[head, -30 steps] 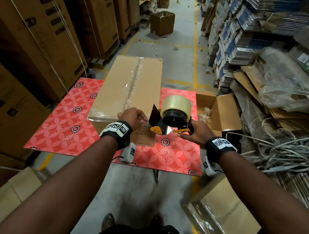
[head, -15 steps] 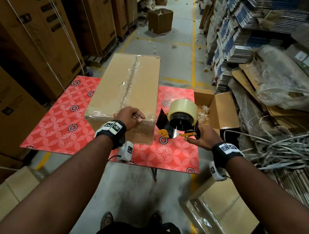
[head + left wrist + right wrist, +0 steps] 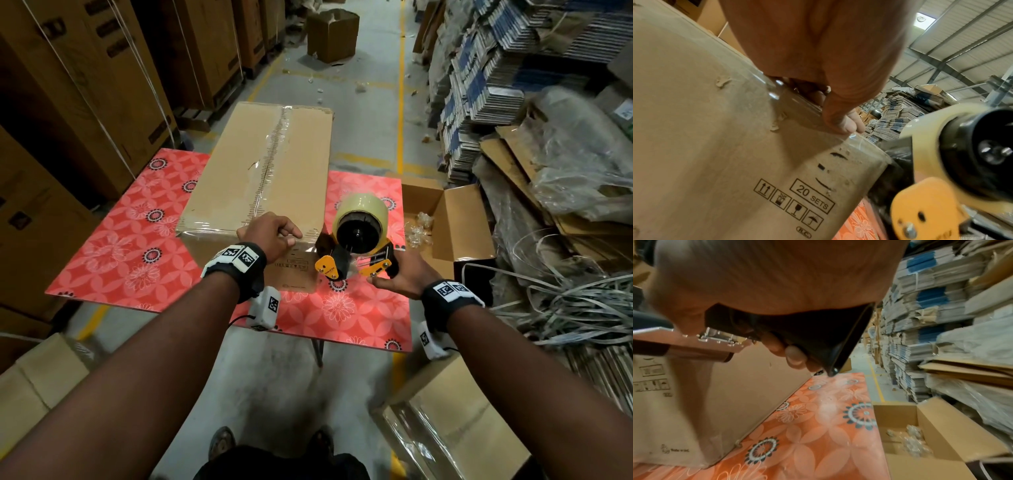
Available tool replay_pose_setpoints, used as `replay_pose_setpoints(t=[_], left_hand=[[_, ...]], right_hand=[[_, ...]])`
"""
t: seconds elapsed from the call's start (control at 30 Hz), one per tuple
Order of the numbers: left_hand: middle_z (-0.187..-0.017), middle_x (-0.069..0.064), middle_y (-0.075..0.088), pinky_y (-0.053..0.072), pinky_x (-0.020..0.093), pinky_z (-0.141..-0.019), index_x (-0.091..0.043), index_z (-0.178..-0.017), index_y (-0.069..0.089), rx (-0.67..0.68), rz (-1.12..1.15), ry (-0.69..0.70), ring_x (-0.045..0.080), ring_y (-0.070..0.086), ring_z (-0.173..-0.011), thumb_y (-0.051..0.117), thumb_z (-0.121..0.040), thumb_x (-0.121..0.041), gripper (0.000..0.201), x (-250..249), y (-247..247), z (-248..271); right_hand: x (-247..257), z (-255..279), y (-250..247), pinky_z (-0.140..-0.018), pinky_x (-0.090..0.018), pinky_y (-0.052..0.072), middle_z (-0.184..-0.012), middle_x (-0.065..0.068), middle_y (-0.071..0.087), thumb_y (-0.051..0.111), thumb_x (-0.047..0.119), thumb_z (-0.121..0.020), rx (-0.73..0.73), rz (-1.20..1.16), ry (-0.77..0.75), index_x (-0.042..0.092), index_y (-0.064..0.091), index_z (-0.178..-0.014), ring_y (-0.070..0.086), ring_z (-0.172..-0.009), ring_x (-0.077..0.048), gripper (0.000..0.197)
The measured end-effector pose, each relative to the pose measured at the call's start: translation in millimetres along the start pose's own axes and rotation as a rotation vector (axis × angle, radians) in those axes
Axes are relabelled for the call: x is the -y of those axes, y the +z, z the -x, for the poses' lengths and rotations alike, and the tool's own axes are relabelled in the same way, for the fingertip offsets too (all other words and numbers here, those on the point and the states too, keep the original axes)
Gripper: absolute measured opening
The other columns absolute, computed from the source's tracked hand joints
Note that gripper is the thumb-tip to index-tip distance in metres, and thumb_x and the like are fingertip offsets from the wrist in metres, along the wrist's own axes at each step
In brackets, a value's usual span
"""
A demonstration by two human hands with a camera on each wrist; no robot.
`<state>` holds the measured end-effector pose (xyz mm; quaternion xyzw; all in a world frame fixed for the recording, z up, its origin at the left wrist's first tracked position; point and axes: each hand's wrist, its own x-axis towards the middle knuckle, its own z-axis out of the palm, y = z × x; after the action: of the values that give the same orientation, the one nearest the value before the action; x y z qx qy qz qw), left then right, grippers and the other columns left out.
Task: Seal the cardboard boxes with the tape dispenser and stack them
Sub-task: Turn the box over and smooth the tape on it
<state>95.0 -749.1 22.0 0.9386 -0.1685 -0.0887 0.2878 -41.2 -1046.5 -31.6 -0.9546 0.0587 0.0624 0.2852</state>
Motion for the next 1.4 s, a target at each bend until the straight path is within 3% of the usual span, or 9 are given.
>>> replay_pose_setpoints(t=[0.23, 0.37, 0.47, 0.83, 0.93, 1.0, 1.17, 1.3, 1.4], left_hand=[[-0.084, -0.019, 0.064, 0.043, 0.044, -0.094, -0.049, -0.065, 0.064, 0.013, 0.008, -0.003, 0.003, 0.060, -0.086, 0.073, -0.074, -0.028, 0.025, 0, 1, -1], [-0.085, -0.017, 0.063, 0.045, 0.045, -0.093, -0.054, -0.066, 0.063, 0.013, 0.017, 0.002, 0.004, 0.059, -0.087, 0.071, -0.073, -0.028, 0.028, 1, 3, -2], [-0.086, -0.016, 0.060, 0.041, 0.043, -0.095, -0.050, -0.065, 0.063, -0.007, -0.006, -0.004, 0.006, 0.057, -0.090, 0.071, -0.075, -0.027, 0.027, 0, 2, -1], [-0.089, -0.016, 0.058, 0.034, 0.039, -0.092, -0.043, -0.068, 0.062, -0.007, -0.050, -0.019, 0.005, 0.054, -0.093, 0.071, -0.079, -0.028, 0.022, 1, -1, -1], [-0.085, -0.015, 0.057, 0.038, 0.042, -0.093, -0.044, -0.065, 0.061, 0.008, -0.050, -0.016, 0.005, 0.055, -0.088, 0.071, -0.077, -0.026, 0.024, 1, -1, -2], [-0.082, -0.015, 0.056, 0.042, 0.044, -0.091, -0.047, -0.067, 0.061, 0.030, -0.036, -0.013, 0.005, 0.056, -0.084, 0.069, -0.074, -0.026, 0.024, 1, -1, -3], [-0.079, -0.014, 0.054, 0.047, 0.047, -0.087, -0.060, -0.072, 0.056, 0.047, -0.024, 0.022, 0.007, 0.055, -0.081, 0.062, -0.067, -0.032, 0.029, 3, 0, -5], [-0.079, -0.017, 0.053, 0.045, 0.045, -0.090, -0.050, -0.066, 0.058, 0.035, -0.059, 0.018, 0.007, 0.055, -0.084, 0.068, -0.074, -0.026, 0.027, 2, -2, -3], [-0.081, -0.016, 0.052, 0.044, 0.044, -0.090, -0.046, -0.065, 0.057, 0.047, -0.094, 0.026, 0.008, 0.055, -0.087, 0.067, -0.076, -0.027, 0.024, 0, -5, -1]], right_hand=[[-41, 21, 40, -0.064, -0.032, 0.050, -0.076, 0.001, 0.067, 0.074, 0.069, -0.068, 0.081, 0.024, 0.211, 0.020, 0.065, -0.079, 0.063, -0.072, -0.020, 0.051], [-39, 22, 62, -0.047, -0.028, 0.044, -0.058, -0.006, 0.064, 0.076, 0.062, -0.074, -0.043, -0.305, 0.447, 0.013, 0.057, -0.064, 0.057, -0.050, -0.023, 0.053], [-37, 10, 73, -0.051, -0.032, 0.047, -0.056, -0.006, 0.063, 0.075, 0.066, -0.072, -0.096, -0.523, 0.599, 0.013, 0.060, -0.061, 0.056, -0.047, -0.023, 0.056], [-29, -32, 102, -0.055, -0.034, 0.052, -0.058, -0.008, 0.061, 0.074, 0.069, -0.072, -0.045, -0.883, 0.753, 0.010, 0.061, -0.067, 0.057, -0.049, -0.024, 0.061], [-29, -44, 105, -0.067, -0.041, 0.061, -0.071, -0.011, 0.069, 0.072, 0.083, -0.058, -0.007, -0.873, 0.775, 0.006, 0.069, -0.086, 0.066, -0.065, -0.030, 0.082], [-18, -44, 99, -0.060, -0.032, 0.058, -0.083, -0.013, 0.071, 0.067, 0.077, -0.072, 0.040, -0.882, 0.767, 0.004, 0.068, -0.097, 0.067, -0.069, -0.028, 0.077], [-8, -42, 97, -0.091, -0.037, 0.047, -0.114, -0.017, 0.067, 0.043, 0.080, -0.085, 0.078, -0.542, 0.699, 0.006, 0.066, -0.112, 0.062, -0.100, -0.033, 0.082], [9, -33, 79, -0.073, -0.034, 0.042, -0.106, -0.021, 0.068, 0.031, 0.068, -0.097, 0.063, -0.055, 0.619, 0.006, 0.063, -0.085, 0.059, -0.086, -0.032, 0.071], [25, -28, 66, -0.070, -0.035, 0.044, -0.102, -0.017, 0.066, 0.041, 0.057, -0.097, -0.109, 0.179, 0.495, 0.008, 0.061, -0.095, 0.063, -0.091, -0.035, 0.053]])
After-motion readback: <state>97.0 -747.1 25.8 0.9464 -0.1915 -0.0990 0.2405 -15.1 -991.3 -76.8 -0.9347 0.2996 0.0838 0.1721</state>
